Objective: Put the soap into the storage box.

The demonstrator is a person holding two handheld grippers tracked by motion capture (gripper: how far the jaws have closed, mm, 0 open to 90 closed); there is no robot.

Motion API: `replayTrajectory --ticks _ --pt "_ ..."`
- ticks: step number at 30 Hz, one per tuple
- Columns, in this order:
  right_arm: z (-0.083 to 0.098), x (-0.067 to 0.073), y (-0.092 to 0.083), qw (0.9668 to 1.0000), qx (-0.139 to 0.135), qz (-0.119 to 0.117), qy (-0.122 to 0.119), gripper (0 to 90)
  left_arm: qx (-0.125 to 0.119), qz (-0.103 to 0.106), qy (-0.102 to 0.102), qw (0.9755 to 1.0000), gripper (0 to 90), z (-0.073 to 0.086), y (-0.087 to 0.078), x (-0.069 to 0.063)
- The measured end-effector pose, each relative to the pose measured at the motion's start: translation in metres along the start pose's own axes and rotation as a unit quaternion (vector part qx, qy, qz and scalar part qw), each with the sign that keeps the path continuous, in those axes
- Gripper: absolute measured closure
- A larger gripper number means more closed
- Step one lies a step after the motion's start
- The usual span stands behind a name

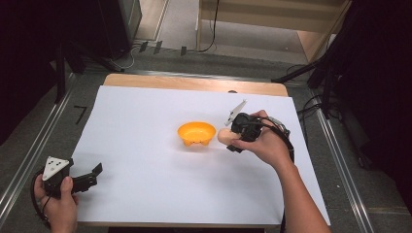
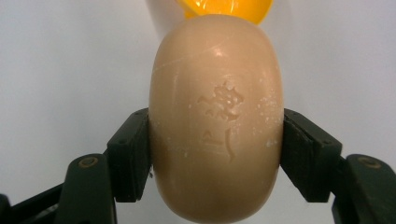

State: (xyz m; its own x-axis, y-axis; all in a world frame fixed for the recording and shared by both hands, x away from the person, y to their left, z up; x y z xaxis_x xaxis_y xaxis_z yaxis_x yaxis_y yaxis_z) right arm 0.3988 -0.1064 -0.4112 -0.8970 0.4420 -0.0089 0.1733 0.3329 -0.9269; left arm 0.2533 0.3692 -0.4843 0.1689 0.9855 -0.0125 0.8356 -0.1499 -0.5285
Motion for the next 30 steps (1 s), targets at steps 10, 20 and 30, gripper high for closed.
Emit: replayTrajectory --ticks 10,20,30 --pt "-0.019 -0.001 0.001 0.9998 -0.006 -0.005 -0.02 33.4 0.001 0.0 0.0 1.0 0.0 0.0 0.0 0.0" --pt "-0.036 -0.001 0.001 0.9992 -0.013 -0.01 -0.036 33.4 -0.002 0.0 -0.002 1.0 0.0 0.0 0.0 0.0" --pt "-0.052 0.001 0.004 0.9984 -0.013 -0.013 -0.053 33.4 -0.001 0.001 -0.002 1.0 0.0 0.0 0.0 0.0"
Point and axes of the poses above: each handheld gripper's, and its own axes: y roughly forward along the jaws, z roughly out of its underside, x roughly to its left, the point moved 4 cm from there along y, roughly forward along the jaws, and after that the axes turned 5 degrees about y, right-handed, at the moved point
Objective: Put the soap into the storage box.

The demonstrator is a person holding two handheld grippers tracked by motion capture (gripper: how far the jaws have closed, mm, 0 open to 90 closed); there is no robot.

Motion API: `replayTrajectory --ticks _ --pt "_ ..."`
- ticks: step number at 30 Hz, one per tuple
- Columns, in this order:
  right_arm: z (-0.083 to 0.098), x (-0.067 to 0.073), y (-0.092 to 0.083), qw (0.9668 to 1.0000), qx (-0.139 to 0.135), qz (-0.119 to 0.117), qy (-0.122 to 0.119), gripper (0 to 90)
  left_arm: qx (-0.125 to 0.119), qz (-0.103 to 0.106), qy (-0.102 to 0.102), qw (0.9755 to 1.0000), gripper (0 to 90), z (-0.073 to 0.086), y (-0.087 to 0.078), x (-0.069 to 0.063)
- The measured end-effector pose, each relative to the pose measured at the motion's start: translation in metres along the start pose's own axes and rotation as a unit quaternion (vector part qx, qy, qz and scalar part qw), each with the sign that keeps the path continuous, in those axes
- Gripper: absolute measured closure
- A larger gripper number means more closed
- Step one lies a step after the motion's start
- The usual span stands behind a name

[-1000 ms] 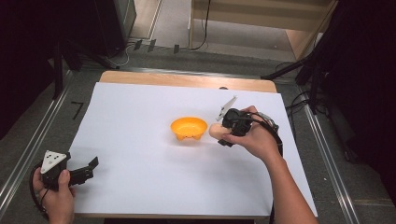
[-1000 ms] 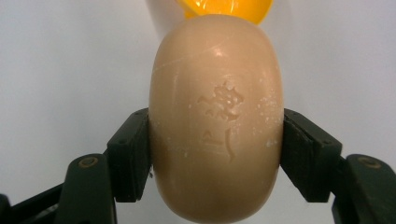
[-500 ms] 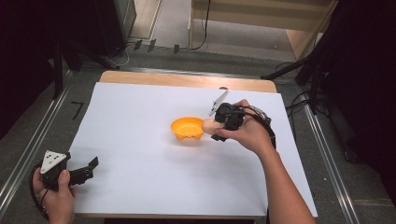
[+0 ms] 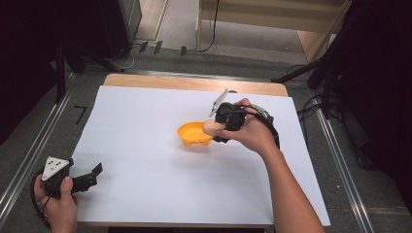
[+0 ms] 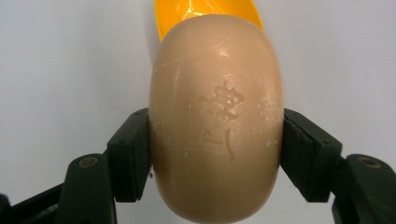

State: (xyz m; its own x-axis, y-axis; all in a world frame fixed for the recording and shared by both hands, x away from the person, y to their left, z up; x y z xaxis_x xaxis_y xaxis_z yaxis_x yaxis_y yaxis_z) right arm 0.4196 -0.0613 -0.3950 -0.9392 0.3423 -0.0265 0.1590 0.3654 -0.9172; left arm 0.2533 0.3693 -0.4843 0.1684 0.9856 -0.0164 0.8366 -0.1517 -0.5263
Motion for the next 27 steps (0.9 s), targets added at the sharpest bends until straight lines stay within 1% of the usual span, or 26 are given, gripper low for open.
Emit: replayTrajectory --ticks 1,2,3,5,7,8,11,14,15,20,22,24,27 --pt "-0.001 0.0 0.0 1.0 0.001 -0.001 0.0 33.4 0.0 0.001 0.0 1.0 0.0 0.0 0.0 0.0" --pt "-0.004 0.0 0.002 1.0 0.0 0.0 -0.006 33.4 0.0 0.0 0.0 1.0 0.0 0.0 0.0 0.0" --pt "-0.005 0.0 0.002 1.0 0.002 -0.001 -0.004 33.4 0.0 0.0 0.0 1.0 0.0 0.0 0.0 0.0" --pt "-0.008 0.0 0.003 0.9999 -0.003 -0.003 -0.01 33.4 0.001 0.001 0.0 1.0 0.0 0.0 0.0 0.0" --pt "-0.009 0.0 0.004 1.0 -0.003 -0.005 -0.008 33.4 0.0 0.001 0.0 1.0 0.0 0.0 0.0 0.0" --pt "-0.011 0.0 0.005 0.9999 -0.003 -0.005 -0.011 33.4 0.001 0.001 0.0 1.0 0.0 0.0 0.0 0.0" --pt "-0.017 0.001 0.007 0.9998 -0.001 -0.006 -0.019 33.4 0.001 0.001 0.001 1.0 0.0 0.0 0.0 0.0" --pt "-0.02 0.002 0.008 0.9998 0.0 -0.008 -0.021 33.4 0.001 0.001 0.001 1.0 0.0 0.0 0.0 0.0" --pt "-0.021 0.002 0.009 0.9996 -0.002 -0.008 -0.027 33.4 0.001 0.001 0.001 1.0 0.0 0.0 0.0 0.0" --pt "-0.028 0.003 0.014 0.9994 0.005 -0.009 -0.034 33.3 0.001 0.001 0.001 1.0 0.0 0.0 0.0 0.0" --pt "-0.032 0.002 0.019 0.999 0.003 -0.012 -0.044 33.3 0.0 0.001 0.0 1.0 0.0 0.0 0.0 0.0" --pt "-0.033 0.002 0.02 0.9991 0.008 -0.012 -0.04 33.4 0.001 0.001 0.0 1.0 0.0 0.0 0.0 0.0" --pt "-0.036 0.002 0.026 0.9989 0.011 -0.011 -0.044 33.3 0.001 0.002 0.0 1.0 0.0 0.0 0.0 0.0"
Point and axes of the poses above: each handheld gripper's, and its own axes: y roughly forward along the jaws, z roughly out of its underside, x roughly to its left, the point moved 4 cm from there along y, roughly forward along the jaws, and after that the axes turned 5 degrees about y, right-handed, at the moved point
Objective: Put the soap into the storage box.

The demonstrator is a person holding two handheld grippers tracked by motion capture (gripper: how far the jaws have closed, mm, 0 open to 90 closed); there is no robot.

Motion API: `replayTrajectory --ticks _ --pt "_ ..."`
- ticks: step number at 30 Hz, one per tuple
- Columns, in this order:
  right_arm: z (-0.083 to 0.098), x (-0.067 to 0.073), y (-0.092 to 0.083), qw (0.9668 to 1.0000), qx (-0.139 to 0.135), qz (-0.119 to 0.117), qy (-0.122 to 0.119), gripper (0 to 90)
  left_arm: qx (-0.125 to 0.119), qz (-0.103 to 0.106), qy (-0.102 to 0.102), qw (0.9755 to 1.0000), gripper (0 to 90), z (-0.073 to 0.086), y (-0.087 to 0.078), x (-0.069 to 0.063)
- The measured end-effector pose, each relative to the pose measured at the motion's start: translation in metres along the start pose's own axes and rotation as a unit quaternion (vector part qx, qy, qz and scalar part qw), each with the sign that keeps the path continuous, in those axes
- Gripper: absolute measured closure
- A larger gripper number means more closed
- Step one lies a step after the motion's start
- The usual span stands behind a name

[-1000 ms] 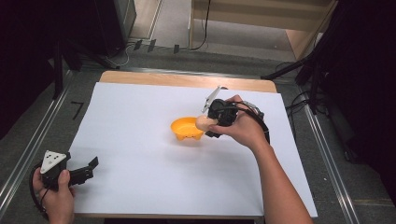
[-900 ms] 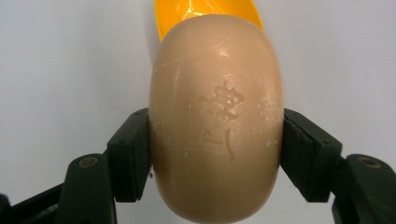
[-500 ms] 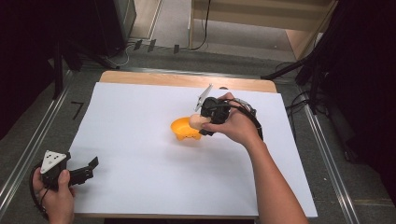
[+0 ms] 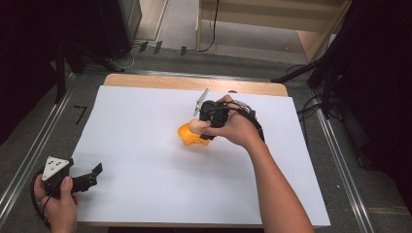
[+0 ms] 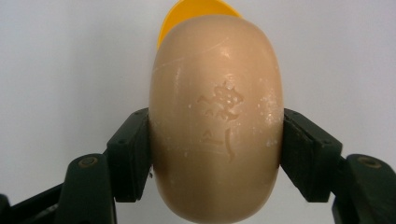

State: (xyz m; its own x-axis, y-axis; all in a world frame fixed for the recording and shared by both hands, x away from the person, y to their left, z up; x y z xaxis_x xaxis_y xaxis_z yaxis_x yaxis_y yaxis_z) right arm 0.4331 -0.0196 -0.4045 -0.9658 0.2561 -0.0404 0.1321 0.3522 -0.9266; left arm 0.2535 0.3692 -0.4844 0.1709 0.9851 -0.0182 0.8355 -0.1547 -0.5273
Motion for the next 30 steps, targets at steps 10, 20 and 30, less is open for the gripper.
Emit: replayTrajectory --ticks 10,20,30 --pt "-0.007 -0.002 0.009 0.9999 0.001 -0.007 -0.009 33.3 0.001 0.0 0.0 1.0 0.0 0.0 0.0 0.0" --pt "-0.017 -0.002 0.015 0.9997 0.002 -0.011 -0.023 33.3 0.0 0.002 -0.001 1.0 0.0 0.0 0.0 0.0" --pt "-0.017 -0.005 0.023 0.9992 0.018 -0.02 -0.028 33.2 0.001 0.002 -0.002 1.0 0.0 0.0 0.0 0.0"
Point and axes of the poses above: each handheld gripper's, and its own axes: y roughly forward along the jaws, z roughly out of its underside, x roughly to its left, the point moved 4 cm from there along y, roughly forward along the jaws, and after that the axes turned 5 degrees about y, right-handed, at the moved point
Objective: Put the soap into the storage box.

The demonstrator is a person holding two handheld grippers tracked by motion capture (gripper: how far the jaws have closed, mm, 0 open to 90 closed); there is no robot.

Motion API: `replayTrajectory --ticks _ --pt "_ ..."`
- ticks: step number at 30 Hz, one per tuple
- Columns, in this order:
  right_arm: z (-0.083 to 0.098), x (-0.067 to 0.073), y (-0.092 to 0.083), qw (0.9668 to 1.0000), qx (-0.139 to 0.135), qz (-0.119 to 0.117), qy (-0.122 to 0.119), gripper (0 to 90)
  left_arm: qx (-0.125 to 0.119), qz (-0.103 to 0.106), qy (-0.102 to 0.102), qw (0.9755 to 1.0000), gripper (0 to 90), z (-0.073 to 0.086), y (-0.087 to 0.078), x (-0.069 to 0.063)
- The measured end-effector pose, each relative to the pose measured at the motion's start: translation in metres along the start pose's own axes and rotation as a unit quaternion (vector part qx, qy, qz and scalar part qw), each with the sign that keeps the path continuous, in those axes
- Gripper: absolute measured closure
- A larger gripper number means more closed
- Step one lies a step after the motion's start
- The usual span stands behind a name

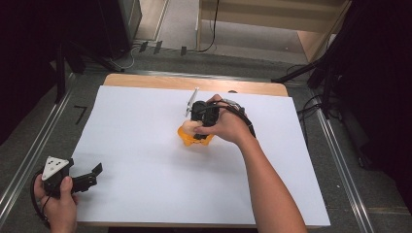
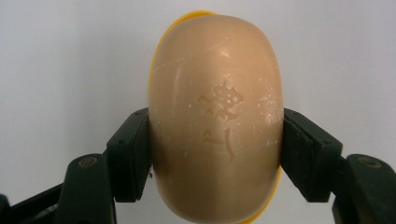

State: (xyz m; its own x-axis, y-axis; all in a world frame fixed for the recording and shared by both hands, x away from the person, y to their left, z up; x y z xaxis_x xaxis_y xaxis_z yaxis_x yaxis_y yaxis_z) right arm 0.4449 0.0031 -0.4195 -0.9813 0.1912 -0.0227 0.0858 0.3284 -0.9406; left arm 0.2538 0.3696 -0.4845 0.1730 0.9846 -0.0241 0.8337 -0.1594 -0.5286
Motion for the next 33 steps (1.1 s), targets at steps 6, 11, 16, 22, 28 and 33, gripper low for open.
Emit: replayTrajectory --ticks 6,11,16,22,28,33 --pt "0.001 -0.001 0.002 0.9999 0.006 -0.009 0.005 33.2 0.0 0.0 -0.001 1.0 0.0 0.0 0.0 0.0" --pt "0.003 -0.003 0.006 0.9996 0.019 -0.018 0.01 33.1 0.0 0.0 -0.001 1.0 0.0 0.0 0.0 0.0" --pt "0.004 -0.005 0.008 0.9994 0.022 -0.02 0.018 33.1 0.0 0.0 -0.001 1.0 0.0 0.0 0.0 0.0" --pt "0.004 -0.009 0.01 0.9993 0.018 -0.025 0.021 33.0 -0.001 0.0 -0.002 1.0 0.0 0.0 0.0 0.0" --pt "0.004 -0.011 0.011 0.999 0.014 -0.033 0.024 33.0 -0.002 0.001 -0.003 1.0 0.0 0.0 0.0 0.0" --pt "0.004 -0.011 0.011 0.9983 0.014 -0.046 0.033 32.9 -0.002 0.002 -0.003 1.0 0.0 0.0 0.0 0.0"
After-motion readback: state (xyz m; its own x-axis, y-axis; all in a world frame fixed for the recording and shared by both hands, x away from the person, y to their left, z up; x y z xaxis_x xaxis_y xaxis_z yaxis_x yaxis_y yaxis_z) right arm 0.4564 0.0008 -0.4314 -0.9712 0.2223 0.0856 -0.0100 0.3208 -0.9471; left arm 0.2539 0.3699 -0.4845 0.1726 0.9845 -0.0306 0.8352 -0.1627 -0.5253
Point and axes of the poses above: each handheld gripper's, and its own axes: y roughly forward along the jaws, z roughly out of its underside, x roughly to its left, the point moved 4 cm from there along y, roughly forward along the jaws, and after that the axes turned 5 degrees about y, right-handed, at the moved point
